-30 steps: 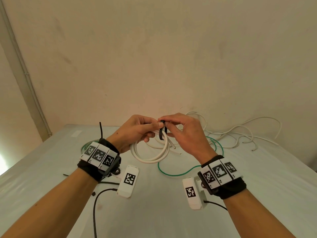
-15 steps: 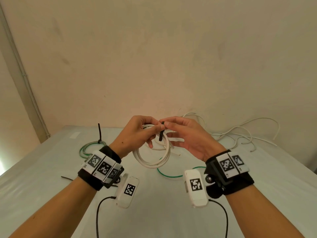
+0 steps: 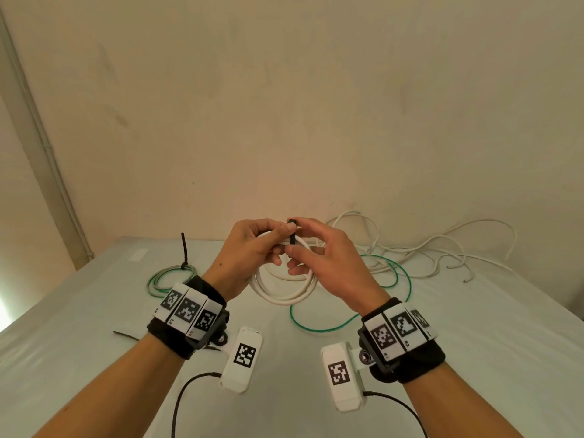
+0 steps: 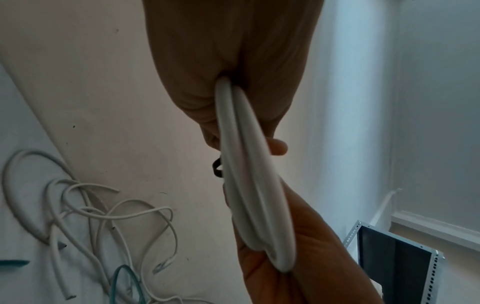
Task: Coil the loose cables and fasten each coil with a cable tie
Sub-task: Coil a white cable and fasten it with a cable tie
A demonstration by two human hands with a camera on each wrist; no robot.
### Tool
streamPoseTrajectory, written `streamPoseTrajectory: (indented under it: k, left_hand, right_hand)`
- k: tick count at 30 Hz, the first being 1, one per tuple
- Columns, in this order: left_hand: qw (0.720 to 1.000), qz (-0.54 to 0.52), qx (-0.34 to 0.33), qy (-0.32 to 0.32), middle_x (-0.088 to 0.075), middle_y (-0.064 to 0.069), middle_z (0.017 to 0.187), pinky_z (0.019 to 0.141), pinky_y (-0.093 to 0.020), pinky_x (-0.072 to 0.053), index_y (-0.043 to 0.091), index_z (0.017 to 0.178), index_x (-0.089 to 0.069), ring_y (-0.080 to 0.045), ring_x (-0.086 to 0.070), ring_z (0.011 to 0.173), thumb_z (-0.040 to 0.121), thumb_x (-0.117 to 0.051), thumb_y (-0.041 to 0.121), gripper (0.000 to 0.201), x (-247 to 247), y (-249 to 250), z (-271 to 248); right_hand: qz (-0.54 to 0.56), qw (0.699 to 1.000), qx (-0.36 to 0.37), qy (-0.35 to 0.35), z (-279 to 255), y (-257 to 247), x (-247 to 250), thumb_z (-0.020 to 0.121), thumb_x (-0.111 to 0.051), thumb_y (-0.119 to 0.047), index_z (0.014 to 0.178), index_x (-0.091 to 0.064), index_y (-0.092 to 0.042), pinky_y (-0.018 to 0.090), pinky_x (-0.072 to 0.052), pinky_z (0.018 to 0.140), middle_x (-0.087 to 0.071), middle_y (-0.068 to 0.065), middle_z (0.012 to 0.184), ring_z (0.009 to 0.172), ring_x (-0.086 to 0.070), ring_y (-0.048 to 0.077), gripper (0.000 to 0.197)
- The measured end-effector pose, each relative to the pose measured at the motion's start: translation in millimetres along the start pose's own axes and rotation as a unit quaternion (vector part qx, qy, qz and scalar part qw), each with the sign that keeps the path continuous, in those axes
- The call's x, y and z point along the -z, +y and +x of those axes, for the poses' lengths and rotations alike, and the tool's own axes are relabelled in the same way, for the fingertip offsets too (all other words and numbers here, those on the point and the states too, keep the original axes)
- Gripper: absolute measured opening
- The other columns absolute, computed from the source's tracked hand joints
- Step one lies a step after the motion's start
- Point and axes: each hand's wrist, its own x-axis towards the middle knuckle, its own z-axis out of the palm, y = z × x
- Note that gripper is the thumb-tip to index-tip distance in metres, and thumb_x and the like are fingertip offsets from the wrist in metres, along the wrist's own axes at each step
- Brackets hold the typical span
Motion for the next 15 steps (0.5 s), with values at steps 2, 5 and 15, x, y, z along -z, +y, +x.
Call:
streamPoseTrajectory:
  k: [2, 5, 15]
  left_hand:
    - [1.0, -0.013, -0.01, 0.023, -0.064, -0.01, 0.071, 0.054, -0.02, -0.05, -0.003, 0.093, -0.074, -0.013, -0.053, 0.057, 0.093, -0.074, 0.021, 0.024, -3.2, -1.0, -1.9]
    - [0.998, -0.025, -0.028, 0.046, -0.068, -0.012, 0.077, 0.054, -0.022, -0.051, 0.001, 0.086, -0.069, -0.013, -0.055, 0.058, 0.091, -0.076, 0.021, 0.022, -7.3, -2.9, -4.7]
    - [0.996, -0.062, -0.012, 0.057, -0.065, -0.011, 0.078, 0.057, -0.02, -0.052, 0.007, 0.082, -0.065, -0.013, -0.055, 0.061, 0.088, -0.077, 0.026, 0.024, -13.6, -4.6, -10.3]
  right_hand:
    - [0.012, 1.0, -0.004, 0.02, -1.0, 0.8, -0.5, 0.095, -0.075, -0.01, 0.135, -0.067, -0.018, 0.04, -0.066, 0.078, -0.07, 0.0, 0.12, 0.075, -0.078, 0.025, 0.042]
    - [0.035, 0.999, -0.006, 0.041, -1.8, 2.1, -2.9, 0.093, -0.077, -0.009, 0.129, -0.071, -0.017, 0.035, -0.065, 0.072, -0.072, 0.001, 0.112, 0.071, -0.076, 0.022, 0.037]
    - [0.038, 0.997, 0.022, 0.068, -4.8, 2.9, -2.9, 0.091, -0.079, -0.012, 0.125, -0.071, -0.022, 0.031, -0.062, 0.064, -0.074, 0.001, 0.109, 0.068, -0.074, 0.023, 0.036]
